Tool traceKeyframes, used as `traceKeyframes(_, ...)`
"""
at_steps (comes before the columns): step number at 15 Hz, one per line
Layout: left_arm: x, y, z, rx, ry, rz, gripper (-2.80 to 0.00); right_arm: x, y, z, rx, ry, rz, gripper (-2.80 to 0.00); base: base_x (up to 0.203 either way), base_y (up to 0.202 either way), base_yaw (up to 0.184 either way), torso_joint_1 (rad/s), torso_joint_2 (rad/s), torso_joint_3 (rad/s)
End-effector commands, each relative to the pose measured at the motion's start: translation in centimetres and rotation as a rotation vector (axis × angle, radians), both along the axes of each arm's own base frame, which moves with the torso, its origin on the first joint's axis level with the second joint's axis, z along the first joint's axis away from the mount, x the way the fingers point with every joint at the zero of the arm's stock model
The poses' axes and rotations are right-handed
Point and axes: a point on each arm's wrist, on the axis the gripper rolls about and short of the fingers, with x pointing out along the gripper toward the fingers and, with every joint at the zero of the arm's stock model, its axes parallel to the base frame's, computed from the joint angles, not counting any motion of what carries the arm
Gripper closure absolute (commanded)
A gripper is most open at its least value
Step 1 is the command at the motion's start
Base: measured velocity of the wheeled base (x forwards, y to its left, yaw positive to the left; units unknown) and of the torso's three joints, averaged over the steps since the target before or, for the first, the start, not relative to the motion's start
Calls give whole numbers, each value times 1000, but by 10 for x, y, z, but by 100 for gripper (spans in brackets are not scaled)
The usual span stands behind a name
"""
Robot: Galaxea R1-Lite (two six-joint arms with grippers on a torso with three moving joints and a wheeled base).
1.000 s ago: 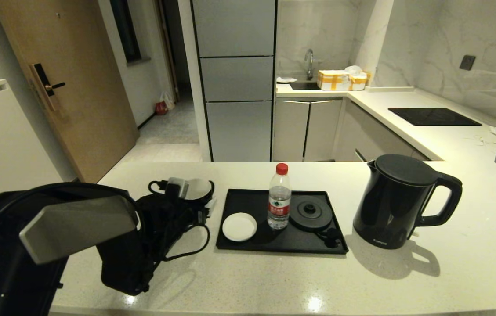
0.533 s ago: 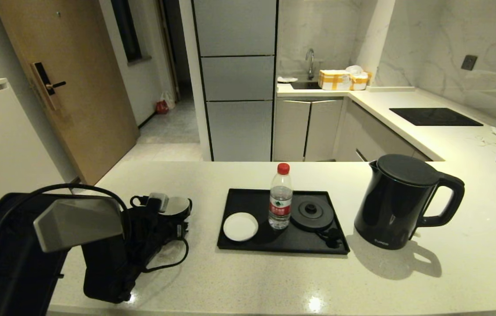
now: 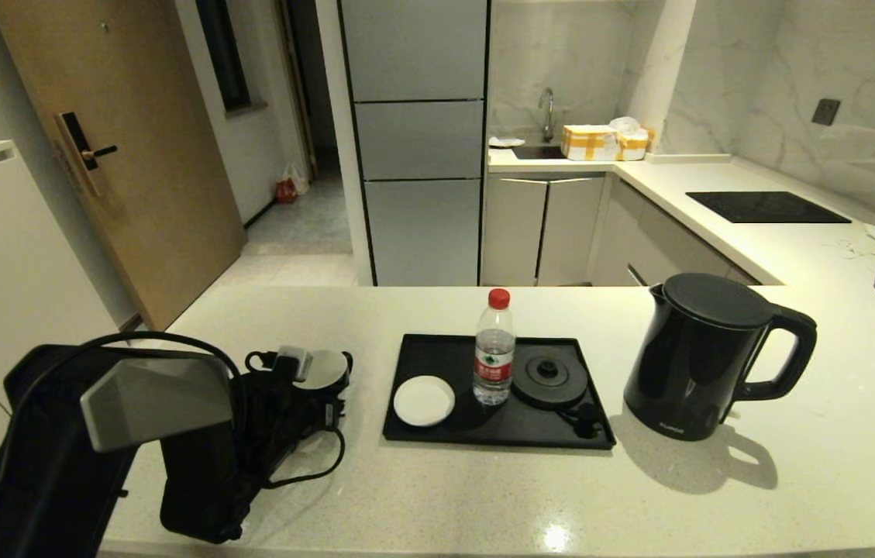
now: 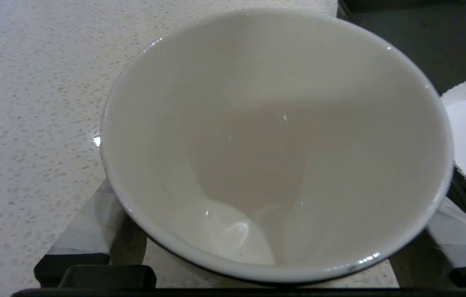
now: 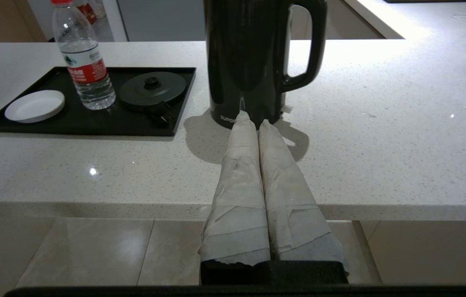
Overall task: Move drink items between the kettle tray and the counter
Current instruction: Place it on the left
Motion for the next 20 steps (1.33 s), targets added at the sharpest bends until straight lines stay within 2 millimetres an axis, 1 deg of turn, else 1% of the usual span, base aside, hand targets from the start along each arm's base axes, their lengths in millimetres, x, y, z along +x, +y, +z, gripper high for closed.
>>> traceKeyframes(1, 1, 0, -5, 3, 9, 2, 0, 0, 0, 0, 0, 3, 0, 0, 0, 0, 0, 0, 0, 0)
traceKeyframes(5, -2, 0, 2, -3, 3, -4, 0, 0, 0, 0, 0, 3, 0, 0, 0, 0, 0, 0, 0, 0)
traceKeyframes(8, -15, 2, 3, -4, 40, -38, 0, 0, 0, 0, 0, 3, 0, 0, 0, 0, 0, 0, 0, 0)
traceKeyframes(9, -16, 3, 4, -5, 42, -40, 0, 0, 0, 0, 0, 3, 0, 0, 0, 0, 0, 0, 0, 0)
traceKeyframes(11, -27, 5, 12, -5, 60, -44, 0, 0, 0, 0, 0, 3, 0, 0, 0, 0, 0, 0, 0, 0)
traceKeyframes(13, -27, 5, 10, -4, 62, -45, 0, 0, 0, -1, 0, 4, 0, 0, 0, 0, 0, 0, 0, 0)
traceKeyframes(14, -26, 5, 1, 2, 82, -47, -280, 0, 0, -1, 0, 3, -1, 0, 0, 0, 0, 0, 0, 0)
traceKeyframes(15, -24, 4, -4, 5, 89, -47, -280, 0, 0, 0, 0, 3, -2, 0, 0, 0, 0, 0, 0, 0)
traceKeyframes(16, -24, 4, -3, 5, 88, -47, -280, 0, 0, 0, 0, 3, -2, 0, 0, 0, 0, 0, 0, 0)
traceKeyframes(18, -23, 4, 1, 0, 74, -48, -280, 0, 0, 0, 0, 3, -1, 0, 0, 0, 0, 0, 0, 0)
traceKeyframes(20, -27, 5, 4, 0, 78, -49, -280, 0, 0, 0, 0, 3, 0, 0, 0, 0, 0, 0, 0, 0)
